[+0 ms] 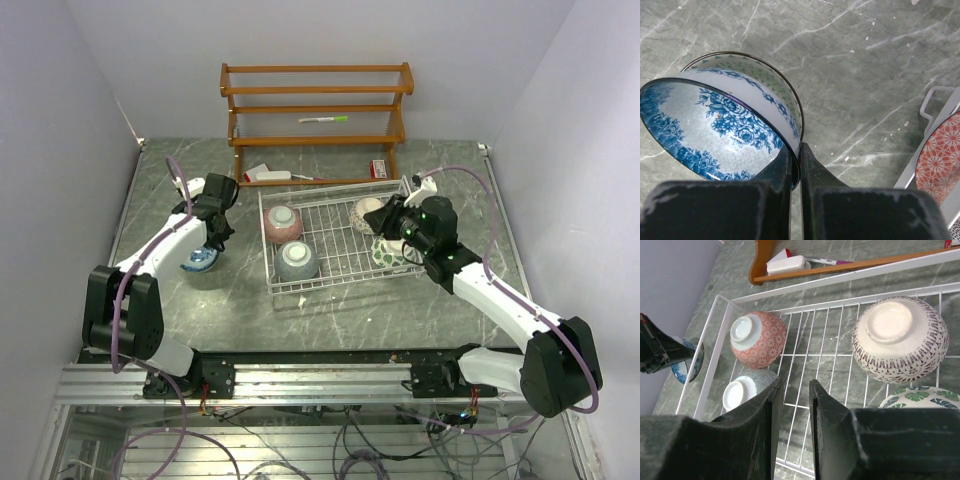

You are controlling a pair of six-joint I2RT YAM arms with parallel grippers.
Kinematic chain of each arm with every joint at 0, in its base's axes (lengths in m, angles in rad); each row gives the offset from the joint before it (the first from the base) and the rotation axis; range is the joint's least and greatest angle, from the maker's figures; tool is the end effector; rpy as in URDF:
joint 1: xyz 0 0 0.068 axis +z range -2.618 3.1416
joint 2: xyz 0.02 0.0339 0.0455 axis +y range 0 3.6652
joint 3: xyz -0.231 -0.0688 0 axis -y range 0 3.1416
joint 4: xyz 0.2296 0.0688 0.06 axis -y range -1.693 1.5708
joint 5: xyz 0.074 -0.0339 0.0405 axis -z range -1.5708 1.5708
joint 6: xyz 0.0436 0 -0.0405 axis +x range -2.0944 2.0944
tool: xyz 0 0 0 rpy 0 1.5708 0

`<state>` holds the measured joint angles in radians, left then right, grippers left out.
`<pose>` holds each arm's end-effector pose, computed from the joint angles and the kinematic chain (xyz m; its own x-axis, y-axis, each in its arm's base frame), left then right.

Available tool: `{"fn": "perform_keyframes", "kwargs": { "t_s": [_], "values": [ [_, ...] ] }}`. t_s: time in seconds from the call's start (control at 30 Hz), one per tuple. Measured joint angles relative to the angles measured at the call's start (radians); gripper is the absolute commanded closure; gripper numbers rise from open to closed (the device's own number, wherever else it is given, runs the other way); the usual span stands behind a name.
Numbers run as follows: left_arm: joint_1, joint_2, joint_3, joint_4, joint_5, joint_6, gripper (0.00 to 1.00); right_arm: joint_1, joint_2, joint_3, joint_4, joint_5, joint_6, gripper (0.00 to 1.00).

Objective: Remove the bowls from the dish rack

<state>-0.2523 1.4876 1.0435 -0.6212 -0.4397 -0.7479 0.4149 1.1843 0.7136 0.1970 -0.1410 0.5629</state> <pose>0.2843 -0.0541 0.2000 -0.6390 -0.4708 -0.6083 -0.5569 0.8286 -0.0563 0.2516 0.1175 0.2451 -0.4883 0.3623 -0.7940 -0.3102 0.7783 0.5459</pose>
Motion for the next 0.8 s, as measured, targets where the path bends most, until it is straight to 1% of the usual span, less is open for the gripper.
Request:
{"fn": "perform_keyframes", "kwargs": {
  "t_s": [0.07,0.1,0.2,0.3,0.47,0.67,0.8],
  "values": [
    [0.003,0.002,0.0,0.003,0.002,0.001,0.82,0.0,0.0,-0.005,-0.001,0.0,0.0,0.72],
    [0.004,0.002,0.0,0.004,0.003,0.001,0.77,0.0,0.0,-0.006,-0.001,0.0,0.0,0.72],
    [0.006,0.002,0.0,0.004,0.003,0.004,0.67,0.0,0.0,-0.008,-0.001,0.0,0.0,0.72],
    [0.009,0.002,0.001,0.004,0.004,0.007,0.6,0.0,0.0,-0.009,-0.001,0.0,0.0,0.72],
    [0.009,0.001,0.004,0.0,0.003,0.01,0.59,0.0,0.0,-0.01,-0.001,0.001,0.0,0.71],
    [0.009,-0.023,0.014,-0.005,0.009,0.012,0.59,0.0,0.007,-0.011,0.0,-0.01,-0.017,0.6],
    [0.009,-0.102,0.014,-0.003,0.05,0.018,0.59,0.01,0.048,-0.007,-0.001,-0.023,-0.034,0.52]
  ]
}}
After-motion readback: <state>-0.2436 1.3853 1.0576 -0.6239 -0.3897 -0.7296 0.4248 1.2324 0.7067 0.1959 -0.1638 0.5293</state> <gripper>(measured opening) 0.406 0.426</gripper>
